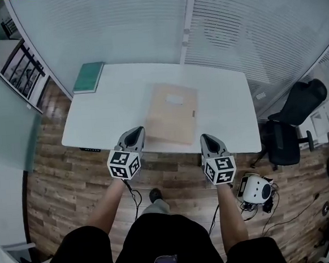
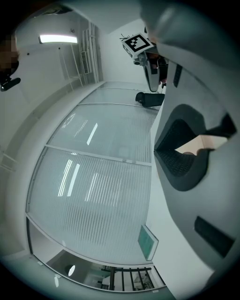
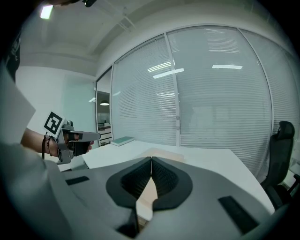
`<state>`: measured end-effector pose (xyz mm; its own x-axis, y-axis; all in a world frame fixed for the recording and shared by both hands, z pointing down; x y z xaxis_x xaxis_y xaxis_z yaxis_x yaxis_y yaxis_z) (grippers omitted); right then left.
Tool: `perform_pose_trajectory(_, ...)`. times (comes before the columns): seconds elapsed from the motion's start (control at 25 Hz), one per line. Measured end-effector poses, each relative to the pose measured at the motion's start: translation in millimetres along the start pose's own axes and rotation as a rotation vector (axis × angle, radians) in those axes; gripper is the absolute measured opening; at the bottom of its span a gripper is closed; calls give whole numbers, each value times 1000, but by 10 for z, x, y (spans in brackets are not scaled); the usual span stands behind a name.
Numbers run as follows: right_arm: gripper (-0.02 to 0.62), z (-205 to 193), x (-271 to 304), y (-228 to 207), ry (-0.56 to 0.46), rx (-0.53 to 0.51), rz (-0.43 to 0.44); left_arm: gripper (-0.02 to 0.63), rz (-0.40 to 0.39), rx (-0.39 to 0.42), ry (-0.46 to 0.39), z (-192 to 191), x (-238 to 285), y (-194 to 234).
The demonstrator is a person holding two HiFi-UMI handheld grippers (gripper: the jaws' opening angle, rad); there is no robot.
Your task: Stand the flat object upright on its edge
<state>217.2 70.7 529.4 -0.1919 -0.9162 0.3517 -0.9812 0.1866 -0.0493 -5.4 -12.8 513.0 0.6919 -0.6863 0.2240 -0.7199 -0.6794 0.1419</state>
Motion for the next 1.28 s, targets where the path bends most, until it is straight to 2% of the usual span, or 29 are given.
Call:
perform_pose_trajectory(0.64, 21, 92, 440, 2, 17, 42, -85, 20, -69, 1, 35, 12, 378, 524)
perform_pose_trajectory(1.0, 21, 122, 421, -66, 26, 45, -123, 20, -89, -18, 39, 20, 458, 604)
perform_pose_trajectory(1.28, 23, 38, 576, -223, 52, 50, -128, 20, -81, -38, 76, -112, 618, 724)
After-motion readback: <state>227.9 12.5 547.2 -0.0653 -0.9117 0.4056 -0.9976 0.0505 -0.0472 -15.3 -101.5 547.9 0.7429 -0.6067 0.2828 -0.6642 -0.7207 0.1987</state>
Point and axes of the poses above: the fingertips, and each gripper's own axes: x forward along the fingers, y to its left, z out of its top, the point moved 1 cm from there along -x, backward along the fingers, and after that the axes turned 2 degrees about y, right-handed, at the moved point
